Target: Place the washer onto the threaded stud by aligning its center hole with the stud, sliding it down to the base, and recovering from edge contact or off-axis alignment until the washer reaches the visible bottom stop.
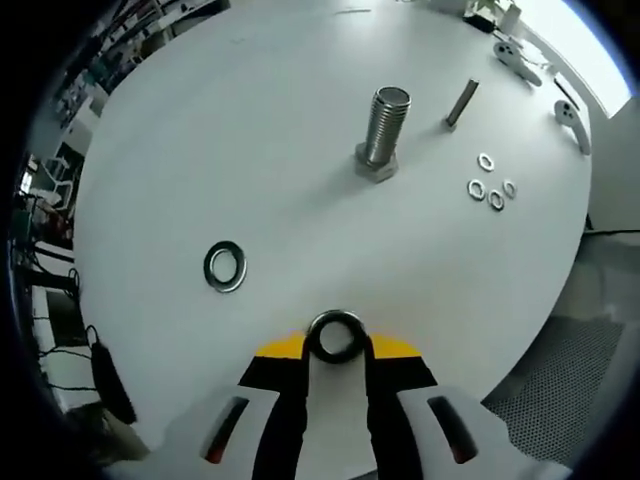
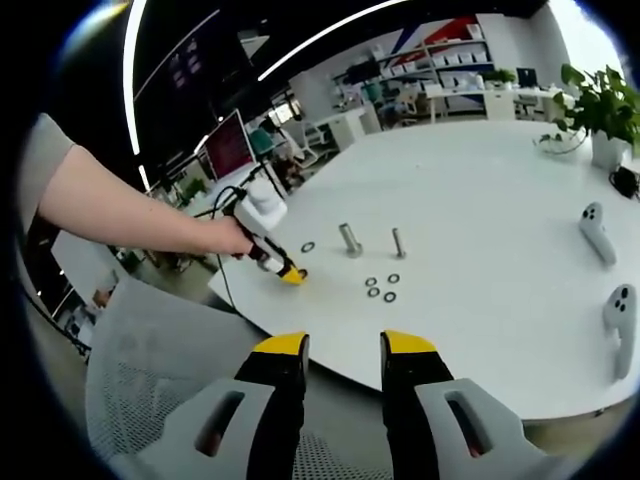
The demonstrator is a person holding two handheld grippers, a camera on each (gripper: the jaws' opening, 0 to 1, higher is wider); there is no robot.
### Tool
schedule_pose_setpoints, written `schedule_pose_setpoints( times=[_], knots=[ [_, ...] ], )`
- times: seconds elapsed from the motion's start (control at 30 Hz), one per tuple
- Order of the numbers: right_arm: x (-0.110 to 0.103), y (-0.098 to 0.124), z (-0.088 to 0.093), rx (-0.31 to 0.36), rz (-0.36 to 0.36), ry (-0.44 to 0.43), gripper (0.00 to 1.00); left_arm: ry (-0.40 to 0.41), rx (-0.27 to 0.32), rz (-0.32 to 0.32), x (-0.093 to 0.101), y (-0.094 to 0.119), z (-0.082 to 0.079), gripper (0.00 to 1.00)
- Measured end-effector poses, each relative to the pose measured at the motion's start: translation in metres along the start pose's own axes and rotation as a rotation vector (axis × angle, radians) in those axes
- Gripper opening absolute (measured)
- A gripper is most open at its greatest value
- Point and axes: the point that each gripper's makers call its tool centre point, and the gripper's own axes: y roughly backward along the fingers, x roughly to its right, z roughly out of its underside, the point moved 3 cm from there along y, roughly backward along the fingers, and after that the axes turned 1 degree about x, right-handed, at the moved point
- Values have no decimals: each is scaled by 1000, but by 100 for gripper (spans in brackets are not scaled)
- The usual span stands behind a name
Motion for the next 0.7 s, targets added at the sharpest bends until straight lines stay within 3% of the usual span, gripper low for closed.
schedule_pose_setpoints(
  times=[0.27,0.7],
  knots=[
    [0,0,0,2,0,0,31,-116,22,3,4,15,-18,19],
    [1,1,-1,10,4,-8,31,-200,159,10,9,50,-89,19]
  ],
)
